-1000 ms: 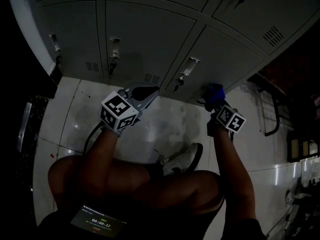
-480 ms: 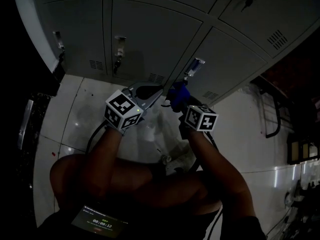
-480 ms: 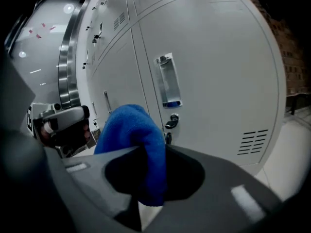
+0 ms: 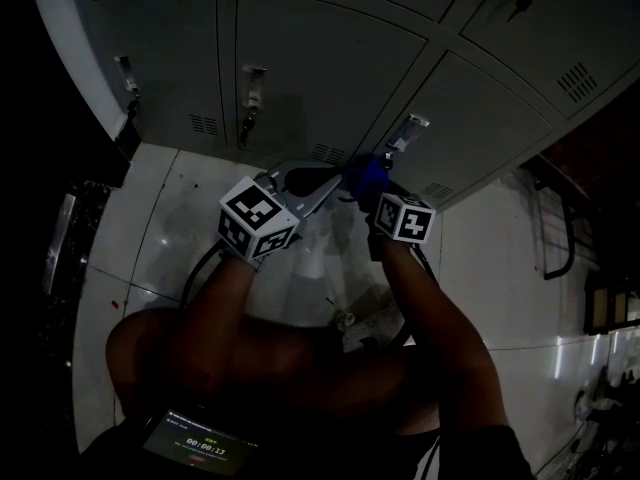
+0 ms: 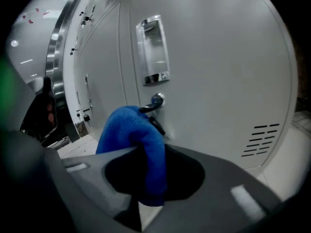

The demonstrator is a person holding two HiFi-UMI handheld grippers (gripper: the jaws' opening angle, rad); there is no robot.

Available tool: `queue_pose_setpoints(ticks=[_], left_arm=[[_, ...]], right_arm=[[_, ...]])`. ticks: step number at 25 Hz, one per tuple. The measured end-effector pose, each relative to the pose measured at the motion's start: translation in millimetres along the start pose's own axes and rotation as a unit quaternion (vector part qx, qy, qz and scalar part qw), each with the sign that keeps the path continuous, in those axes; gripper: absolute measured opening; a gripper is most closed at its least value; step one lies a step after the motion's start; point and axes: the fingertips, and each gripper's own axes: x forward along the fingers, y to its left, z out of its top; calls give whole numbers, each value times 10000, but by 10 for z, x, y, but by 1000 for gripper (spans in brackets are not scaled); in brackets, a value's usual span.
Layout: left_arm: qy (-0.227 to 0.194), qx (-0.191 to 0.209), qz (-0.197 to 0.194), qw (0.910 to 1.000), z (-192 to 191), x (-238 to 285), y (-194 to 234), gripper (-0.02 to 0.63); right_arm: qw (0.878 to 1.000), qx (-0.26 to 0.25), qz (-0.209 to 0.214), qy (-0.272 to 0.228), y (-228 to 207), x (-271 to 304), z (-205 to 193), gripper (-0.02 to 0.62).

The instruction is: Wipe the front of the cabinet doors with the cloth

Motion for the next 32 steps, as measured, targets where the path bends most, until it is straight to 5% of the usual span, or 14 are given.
queue_pose_setpoints(ticks=[25,32], left_arm=[[156,81,-24,9998,-70,22,-23,6],[241,75,-16,9997,-128,28,-2,6]], right_arm=[[9818,631,-1782,-174,-2128,-997,-17,75],[9767,1127,-1780,-408,-2182,-1148,12,75]])
